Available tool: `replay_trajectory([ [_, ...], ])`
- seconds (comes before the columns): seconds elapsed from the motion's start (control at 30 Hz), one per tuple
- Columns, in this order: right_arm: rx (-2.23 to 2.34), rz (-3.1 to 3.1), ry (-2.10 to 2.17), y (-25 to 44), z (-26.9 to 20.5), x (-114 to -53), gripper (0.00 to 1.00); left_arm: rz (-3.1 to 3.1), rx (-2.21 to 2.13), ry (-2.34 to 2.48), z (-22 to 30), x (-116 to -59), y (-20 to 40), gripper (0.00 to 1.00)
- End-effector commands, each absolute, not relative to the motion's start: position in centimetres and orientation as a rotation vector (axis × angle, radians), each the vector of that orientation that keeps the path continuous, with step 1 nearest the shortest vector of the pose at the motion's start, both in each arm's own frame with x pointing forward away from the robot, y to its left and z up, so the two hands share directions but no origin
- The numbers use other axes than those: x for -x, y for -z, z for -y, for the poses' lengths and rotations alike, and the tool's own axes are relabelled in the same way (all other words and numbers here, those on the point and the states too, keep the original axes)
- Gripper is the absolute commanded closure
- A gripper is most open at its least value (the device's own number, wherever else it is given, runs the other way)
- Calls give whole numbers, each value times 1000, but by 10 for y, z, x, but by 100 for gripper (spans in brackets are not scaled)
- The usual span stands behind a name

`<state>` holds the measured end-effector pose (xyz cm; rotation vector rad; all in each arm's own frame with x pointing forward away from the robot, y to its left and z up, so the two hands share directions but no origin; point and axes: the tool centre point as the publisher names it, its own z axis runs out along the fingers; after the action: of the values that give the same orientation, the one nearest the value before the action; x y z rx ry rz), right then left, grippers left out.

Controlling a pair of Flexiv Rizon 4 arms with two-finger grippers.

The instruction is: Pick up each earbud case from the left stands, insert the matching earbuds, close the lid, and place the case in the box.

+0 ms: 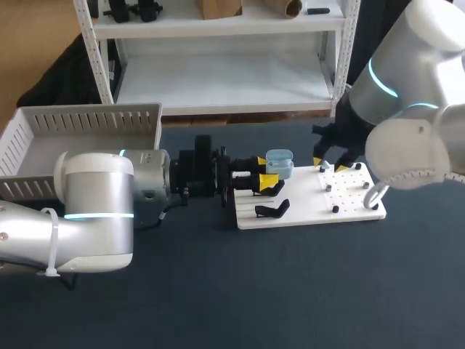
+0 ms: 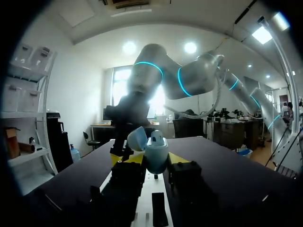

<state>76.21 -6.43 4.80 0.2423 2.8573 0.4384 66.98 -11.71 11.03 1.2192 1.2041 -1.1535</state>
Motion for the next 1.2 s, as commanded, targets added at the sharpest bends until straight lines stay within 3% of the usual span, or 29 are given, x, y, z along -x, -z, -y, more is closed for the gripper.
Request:
replay_trajectory([
  [0.03, -254, -2859, -443, -43, 66, -768, 56, -1202, -1216, 1152, 118, -670, -110, 100],
  [0.47, -315, -2845, -455, -32, 71, -779, 68, -1202, -1216, 1152, 118, -670, -110, 100],
  [1.2, -324, -2857, -475, -30, 71, -785, 71, -1202, -1216, 1152, 118, -670, -110, 100],
])
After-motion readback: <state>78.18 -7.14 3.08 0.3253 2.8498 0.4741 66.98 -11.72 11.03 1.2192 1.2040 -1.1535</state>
